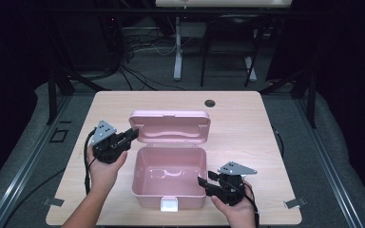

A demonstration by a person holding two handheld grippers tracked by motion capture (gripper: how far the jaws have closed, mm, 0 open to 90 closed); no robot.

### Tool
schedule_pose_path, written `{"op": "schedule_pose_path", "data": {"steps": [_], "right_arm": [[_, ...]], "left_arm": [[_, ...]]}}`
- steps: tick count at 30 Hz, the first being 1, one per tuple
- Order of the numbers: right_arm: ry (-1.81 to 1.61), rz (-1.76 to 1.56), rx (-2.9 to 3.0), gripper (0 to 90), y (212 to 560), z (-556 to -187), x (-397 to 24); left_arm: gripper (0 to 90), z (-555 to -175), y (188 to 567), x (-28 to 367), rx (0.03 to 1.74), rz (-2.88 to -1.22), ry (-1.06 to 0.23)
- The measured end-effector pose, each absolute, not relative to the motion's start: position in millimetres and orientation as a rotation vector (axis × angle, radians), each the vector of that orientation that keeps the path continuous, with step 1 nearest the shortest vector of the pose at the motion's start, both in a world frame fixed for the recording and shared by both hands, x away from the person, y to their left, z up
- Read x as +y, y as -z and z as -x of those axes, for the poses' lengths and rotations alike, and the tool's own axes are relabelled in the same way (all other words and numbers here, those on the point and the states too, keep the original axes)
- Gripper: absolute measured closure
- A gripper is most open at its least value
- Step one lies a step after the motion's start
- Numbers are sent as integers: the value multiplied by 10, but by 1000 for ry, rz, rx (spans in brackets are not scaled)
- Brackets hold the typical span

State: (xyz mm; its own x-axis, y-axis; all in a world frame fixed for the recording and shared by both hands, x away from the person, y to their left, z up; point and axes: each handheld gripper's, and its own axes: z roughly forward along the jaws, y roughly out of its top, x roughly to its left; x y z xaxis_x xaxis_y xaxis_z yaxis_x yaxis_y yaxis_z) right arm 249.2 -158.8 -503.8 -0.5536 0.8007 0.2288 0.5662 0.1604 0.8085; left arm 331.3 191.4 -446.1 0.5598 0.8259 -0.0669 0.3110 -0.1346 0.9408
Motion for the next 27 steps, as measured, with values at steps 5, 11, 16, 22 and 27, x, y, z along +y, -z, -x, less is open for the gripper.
{"op": "schedule_pose_path", "data": {"steps": [5,11,16,22,27], "right_arm": [[-1338,-1325,2189,563,5035,-2491,-1587],[-1339,-1325,2188,564,5036,-2491,-1588],[-1342,-1323,2188,562,5042,-2498,-1593],[-1341,-1324,2188,562,5043,-2501,-1594],[-1347,-1332,2184,561,5046,-2504,-1595]], "left_arm": [[823,-3343,4474,1915,967,-1700,-577],[829,-3385,4489,1919,971,-1705,-569],[835,-3430,4475,1908,995,-1708,-555],[837,-3477,4480,1915,1011,-1699,-533],[843,-3524,4487,1902,1029,-1703,-536]]}}
